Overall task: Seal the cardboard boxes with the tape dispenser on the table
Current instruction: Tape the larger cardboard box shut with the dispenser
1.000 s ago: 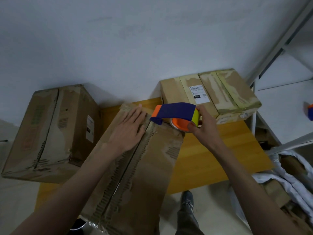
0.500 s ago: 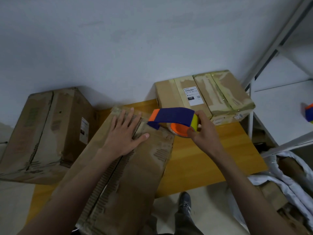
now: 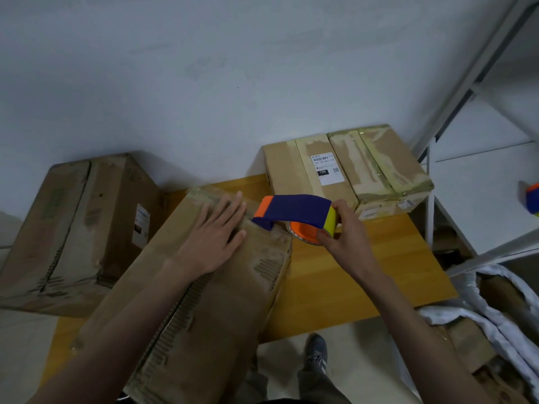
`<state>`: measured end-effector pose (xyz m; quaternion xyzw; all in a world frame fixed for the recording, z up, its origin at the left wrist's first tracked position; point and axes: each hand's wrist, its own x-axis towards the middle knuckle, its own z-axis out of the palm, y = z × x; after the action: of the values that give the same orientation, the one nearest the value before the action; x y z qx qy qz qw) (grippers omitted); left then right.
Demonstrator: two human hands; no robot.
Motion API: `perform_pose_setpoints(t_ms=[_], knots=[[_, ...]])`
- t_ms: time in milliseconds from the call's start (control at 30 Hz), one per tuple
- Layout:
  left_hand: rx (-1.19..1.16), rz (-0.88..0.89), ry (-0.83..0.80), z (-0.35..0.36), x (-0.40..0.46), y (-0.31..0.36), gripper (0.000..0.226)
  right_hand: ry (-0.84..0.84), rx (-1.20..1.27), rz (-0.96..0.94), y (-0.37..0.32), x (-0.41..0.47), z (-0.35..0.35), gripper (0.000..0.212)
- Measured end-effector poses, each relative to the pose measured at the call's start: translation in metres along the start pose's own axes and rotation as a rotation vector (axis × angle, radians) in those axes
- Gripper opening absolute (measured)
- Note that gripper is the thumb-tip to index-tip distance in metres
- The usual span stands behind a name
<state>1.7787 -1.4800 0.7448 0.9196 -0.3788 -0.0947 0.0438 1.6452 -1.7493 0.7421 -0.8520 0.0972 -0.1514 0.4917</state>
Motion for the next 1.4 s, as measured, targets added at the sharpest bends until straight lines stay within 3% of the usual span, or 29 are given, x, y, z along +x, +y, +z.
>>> perform_pose_setpoints(t_ms=[100,233,300,367,433,533,700,1100,1233,1400], knots=[[-0.055,0.000,-0.017,0.004,0.000,0.021,0.082,-0.017,0.006,0.008,0.003,0.003,-0.003,0.042],[-0.024,-0.102,-0.030,0.012,0.000,0.041,0.124,-0.042,-0.026,0.004,0.006,0.005,-0.007,0.043],[0.003,-0.117,-0.028,0.014,0.001,0.044,0.130,-0.052,0.009,-0.029,0.003,0.006,-0.008,0.055],[-0.001,-0.118,-0.016,0.014,0.002,0.045,0.127,-0.074,0.057,-0.082,0.000,0.006,-0.010,0.076],[-0.002,-0.111,0.000,0.015,0.002,0.047,0.123,-0.123,0.040,-0.140,0.000,0.007,-0.014,0.082],[-0.014,-0.113,0.016,0.018,0.003,0.047,0.122,-0.152,-0.054,-0.191,0.006,0.006,-0.015,0.070],[0.009,-0.144,-0.018,0.015,0.002,0.046,0.126,-0.129,-0.010,-0.226,0.019,-0.002,-0.025,0.060],[0.095,-0.172,0.008,0.021,0.012,0.076,0.117,-0.056,0.005,-0.234,0.026,-0.010,-0.050,0.068],[0.083,-0.168,0.002,0.026,0.012,0.075,0.110,-0.092,-0.007,-0.228,0.024,-0.018,-0.047,0.066],[0.089,-0.185,0.008,0.024,0.013,0.076,0.106,0.005,0.018,-0.221,0.044,-0.035,-0.075,0.058]])
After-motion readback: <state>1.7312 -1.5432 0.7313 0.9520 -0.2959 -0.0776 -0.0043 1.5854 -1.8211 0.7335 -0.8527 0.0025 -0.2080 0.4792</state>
